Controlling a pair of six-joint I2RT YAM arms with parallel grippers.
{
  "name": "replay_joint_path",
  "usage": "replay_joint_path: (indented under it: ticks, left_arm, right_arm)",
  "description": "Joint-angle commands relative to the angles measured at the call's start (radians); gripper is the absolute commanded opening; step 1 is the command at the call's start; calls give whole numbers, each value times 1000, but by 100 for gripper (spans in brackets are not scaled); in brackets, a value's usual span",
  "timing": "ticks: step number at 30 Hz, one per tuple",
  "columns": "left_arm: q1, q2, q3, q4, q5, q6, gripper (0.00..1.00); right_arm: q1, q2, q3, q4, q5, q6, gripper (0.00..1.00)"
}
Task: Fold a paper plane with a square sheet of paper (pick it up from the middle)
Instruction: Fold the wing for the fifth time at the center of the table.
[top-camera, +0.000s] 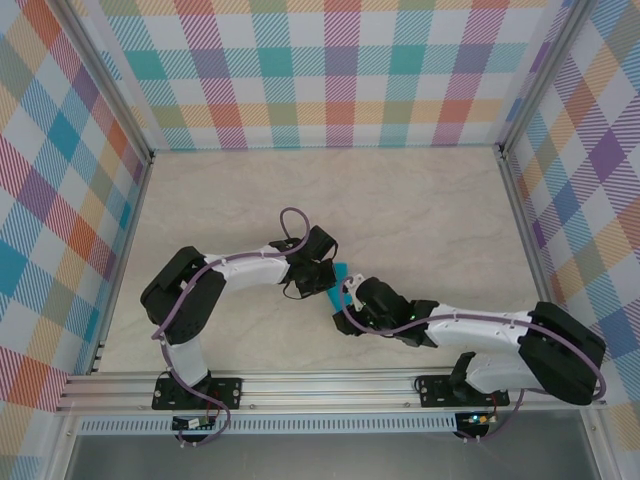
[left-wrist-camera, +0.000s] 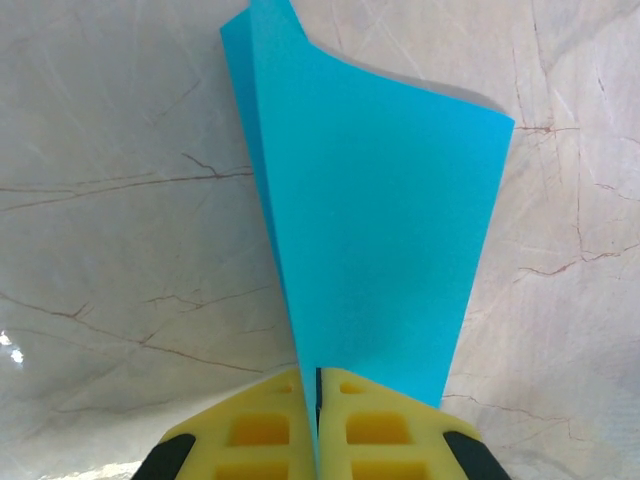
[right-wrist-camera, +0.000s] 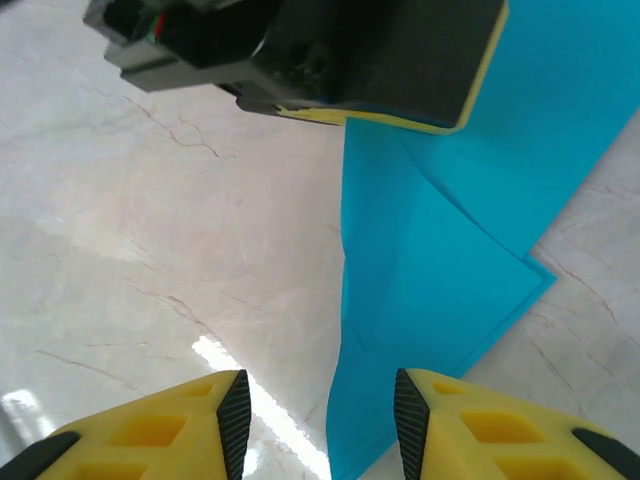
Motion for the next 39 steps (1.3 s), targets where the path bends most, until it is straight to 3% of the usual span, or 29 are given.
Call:
replay_joint_path:
  ticks: [1, 8, 22, 31, 39]
  left_arm:
    - [-14, 8, 27, -26, -11, -8, 0]
    - [-13, 9, 29, -20, -1, -12, 0]
    - [-14, 1, 20, -8, 10, -17, 0]
    - [-13, -1, 18, -11, 9, -17, 0]
    - [-14, -10, 17, -23, 3, -13, 0]
  right_arm:
    - [57, 70, 41, 33, 181, -92, 44]
    - [131, 169, 54, 112, 350, -149, 47]
    - [150, 267, 67, 195, 433, -202, 44]
    - [151, 298, 71, 180, 465, -194, 32]
    - [149, 296, 73, 128, 498, -147, 9]
